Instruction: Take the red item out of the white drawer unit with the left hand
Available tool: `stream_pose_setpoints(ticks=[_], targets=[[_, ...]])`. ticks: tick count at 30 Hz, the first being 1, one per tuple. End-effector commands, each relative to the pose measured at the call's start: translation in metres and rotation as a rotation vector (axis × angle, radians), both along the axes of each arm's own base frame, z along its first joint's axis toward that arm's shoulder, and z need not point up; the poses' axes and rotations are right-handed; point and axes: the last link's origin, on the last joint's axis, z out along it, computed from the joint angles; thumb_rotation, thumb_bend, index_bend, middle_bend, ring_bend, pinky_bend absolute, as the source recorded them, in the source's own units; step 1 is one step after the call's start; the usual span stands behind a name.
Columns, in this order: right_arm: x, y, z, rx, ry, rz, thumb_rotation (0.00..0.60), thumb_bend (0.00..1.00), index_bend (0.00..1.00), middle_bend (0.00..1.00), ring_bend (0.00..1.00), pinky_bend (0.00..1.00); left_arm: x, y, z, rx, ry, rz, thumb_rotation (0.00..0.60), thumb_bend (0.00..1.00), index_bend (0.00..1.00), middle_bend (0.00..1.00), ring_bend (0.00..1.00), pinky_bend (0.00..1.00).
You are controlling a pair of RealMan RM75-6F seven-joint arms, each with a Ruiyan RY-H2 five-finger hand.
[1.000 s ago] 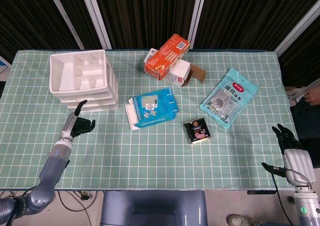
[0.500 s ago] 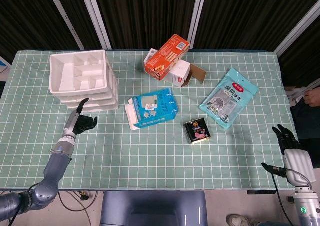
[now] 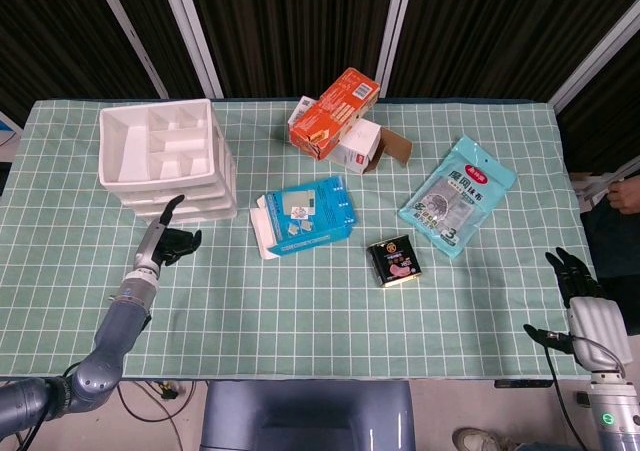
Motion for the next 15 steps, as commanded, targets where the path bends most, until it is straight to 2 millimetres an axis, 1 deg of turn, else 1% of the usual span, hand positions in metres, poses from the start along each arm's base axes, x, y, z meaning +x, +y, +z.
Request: stream_pose_setpoints(ticks=[1,9,15], targets=[[-0.0001,0.0000,-0.0001,0.000,-0.001,-0.001,0.600,0.04,0.00,0.00,0.00,0.22,-0.0003,0.0009,-0.0001,0.003,-0.006,0.004,0.600,0.45,0.00,0.95,0.95,1.00],[0.0001,-0.0001,-0.0005,0.002,-0.003,-0.005,0.600,0.04,0.00,0.00,0.00,0.22,0.0017,0.0042,-0.0003,0.006,-0.021,-0.001,0.600,0.45,0.00,0.95,0.95,1.00],[0.0000,-0.0001,-0.0004,0.001,-0.004,-0.007,0.600,0.04,0.00,0.00,0.00,0.22,0.0021,0.0053,-0.0014,0.003,-0.026,-0.004,0.600,0.45,0.04,0.95,0.95,1.00]])
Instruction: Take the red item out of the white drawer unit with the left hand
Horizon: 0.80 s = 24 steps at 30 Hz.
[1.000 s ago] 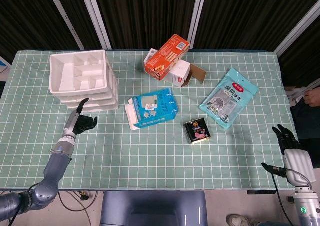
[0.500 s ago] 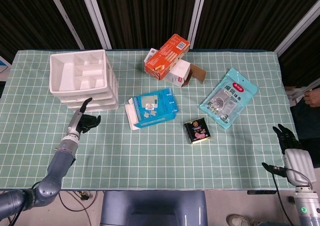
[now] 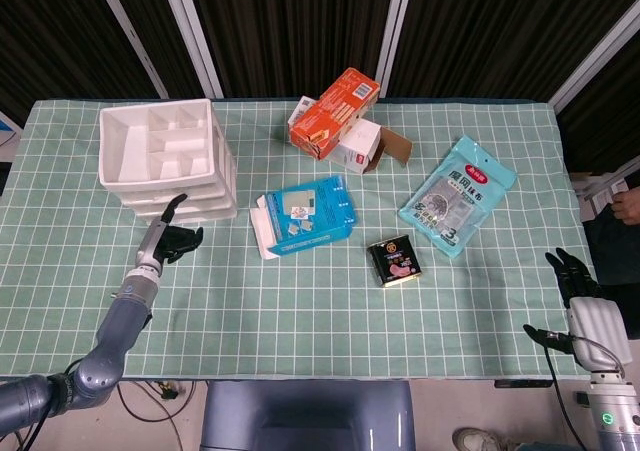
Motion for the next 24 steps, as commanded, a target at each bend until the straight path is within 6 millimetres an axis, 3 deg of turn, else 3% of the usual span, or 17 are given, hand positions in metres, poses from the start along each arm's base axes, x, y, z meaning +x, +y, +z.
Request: stream_pose_setpoints(ticks=[1,10,24], targets=[[-0.0001,0.0000,0.0001,0.000,0.000,-0.001,0.600,0.04,0.00,0.00,0.00,0.22,-0.0003,0.0001,-0.0006,-0.003,0.001,-0.001,0.600,0.45,0.05,0.95,0.95,1.00],[-0.0003,0.0000,0.0000,0.001,-0.001,-0.003,0.600,0.05,0.00,0.00,0.00,0.22,-0.0023,0.0000,-0.0031,-0.017,0.000,-0.007,0.600,0.45,0.16,0.95,0.95,1.00],[-0.0001,0.0000,0.0001,-0.001,-0.002,-0.004,0.600,0.05,0.00,0.00,0.00,0.22,-0.0028,-0.0083,-0.0025,-0.029,-0.007,-0.026,0.600,0.45,0.17,0.96,0.95,1.00]])
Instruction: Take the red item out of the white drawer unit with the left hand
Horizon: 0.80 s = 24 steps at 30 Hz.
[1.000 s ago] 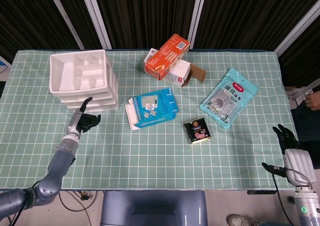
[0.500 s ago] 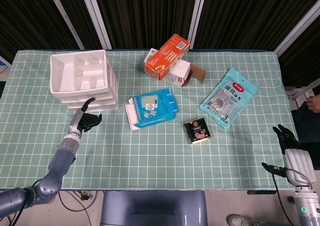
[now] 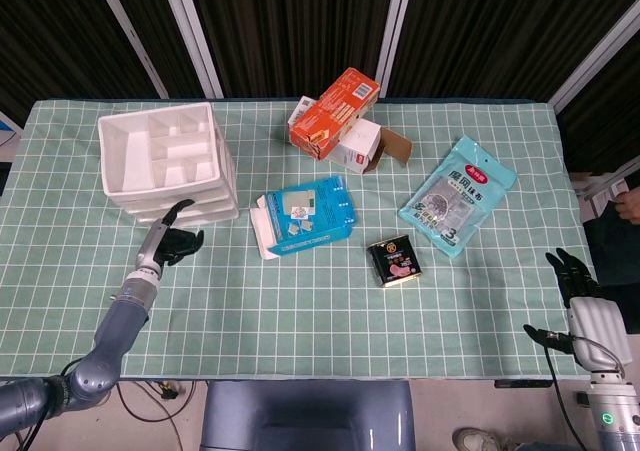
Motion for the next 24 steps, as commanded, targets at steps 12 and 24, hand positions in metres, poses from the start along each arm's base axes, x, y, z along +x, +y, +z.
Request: stream_pose_setpoints(ticks=[12,24], targets=[[0.000,0.000,0.000,-0.002,-0.001,0.000,0.600,0.06,0.00,0.00,0.00,0.22,-0.006,-0.011,0.000,-0.013,0.002,-0.003,0.600,0.45,0.17,0.96,0.95,1.00],[0.000,0.000,0.000,-0.002,-0.001,0.000,0.600,0.06,0.00,0.00,0.00,0.22,-0.006,-0.017,0.002,-0.010,0.002,-0.021,0.600,0.45,0.17,0.96,0.95,1.00]])
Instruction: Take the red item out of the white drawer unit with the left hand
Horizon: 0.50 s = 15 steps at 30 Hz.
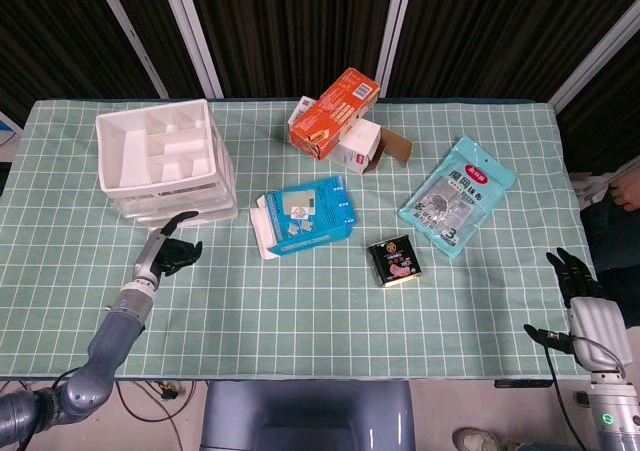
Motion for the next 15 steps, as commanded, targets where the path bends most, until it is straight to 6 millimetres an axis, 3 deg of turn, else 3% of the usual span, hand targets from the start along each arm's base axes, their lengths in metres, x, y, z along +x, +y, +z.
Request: stream_pose_setpoints(ticks=[1,6,15], targets=[[0.000,0.000,0.000,0.000,0.000,0.000,0.600,0.06,0.00,0.00,0.00,0.22,0.000,-0.001,0.000,-0.001,0.000,-0.001,0.600,0.45,0.17,0.96,0.95,1.00],[0.000,0.000,0.000,-0.001,0.000,0.000,0.600,0.06,0.00,0.00,0.00,0.22,0.000,-0.009,0.002,-0.002,0.035,-0.035,0.600,0.45,0.18,0.96,0.95,1.00],[0.000,0.000,0.000,-0.001,-0.002,0.000,0.600,0.06,0.00,0.00,0.00,0.22,0.002,-0.028,0.023,0.104,0.435,-0.305,0.600,0.45,0.19,0.96,0.95,1.00]])
